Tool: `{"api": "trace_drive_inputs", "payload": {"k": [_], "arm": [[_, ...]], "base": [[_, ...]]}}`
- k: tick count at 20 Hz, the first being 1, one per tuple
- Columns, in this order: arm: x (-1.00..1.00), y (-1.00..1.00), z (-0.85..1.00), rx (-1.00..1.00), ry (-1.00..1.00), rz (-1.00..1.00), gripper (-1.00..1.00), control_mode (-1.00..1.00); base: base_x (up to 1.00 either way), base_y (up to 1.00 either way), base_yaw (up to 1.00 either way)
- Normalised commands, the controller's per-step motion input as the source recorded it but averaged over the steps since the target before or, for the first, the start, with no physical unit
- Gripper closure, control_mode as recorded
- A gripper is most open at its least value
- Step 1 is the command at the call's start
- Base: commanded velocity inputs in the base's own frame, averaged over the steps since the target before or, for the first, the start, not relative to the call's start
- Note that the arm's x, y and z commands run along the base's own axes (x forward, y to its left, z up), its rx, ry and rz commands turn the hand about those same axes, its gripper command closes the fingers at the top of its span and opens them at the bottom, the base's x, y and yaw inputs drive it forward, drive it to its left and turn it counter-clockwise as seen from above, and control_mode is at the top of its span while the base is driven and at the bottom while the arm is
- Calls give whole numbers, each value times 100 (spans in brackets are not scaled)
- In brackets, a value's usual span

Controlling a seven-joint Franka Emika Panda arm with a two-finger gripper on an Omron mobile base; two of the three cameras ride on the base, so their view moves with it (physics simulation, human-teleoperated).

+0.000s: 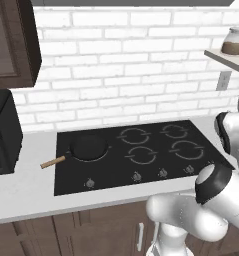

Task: Pick the kettle from the counter and place it on a stove burner. Then turn the burner on.

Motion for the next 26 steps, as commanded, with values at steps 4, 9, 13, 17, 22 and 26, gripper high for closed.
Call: {"api": "trace_drive_inputs", "payload": {"k": [4,9,13,17,22,26], "arm": [[31,-4,-2,4,0,-1,-100,-100],[53,-25,-11,3,0,0,-100,-100],[34,-34,-14,0,0,0,-100,-100],[30,-27,-24,0,0,0,-100,-100],[28,-24,-18,0,0,0,-100,-100],[28,-31,-12,0,0,0,-100,-100]], "base": [[0,0,0],[0,0,0],[0,0,0],[0,0,0],[0,0,0],[0,0,0]]}}
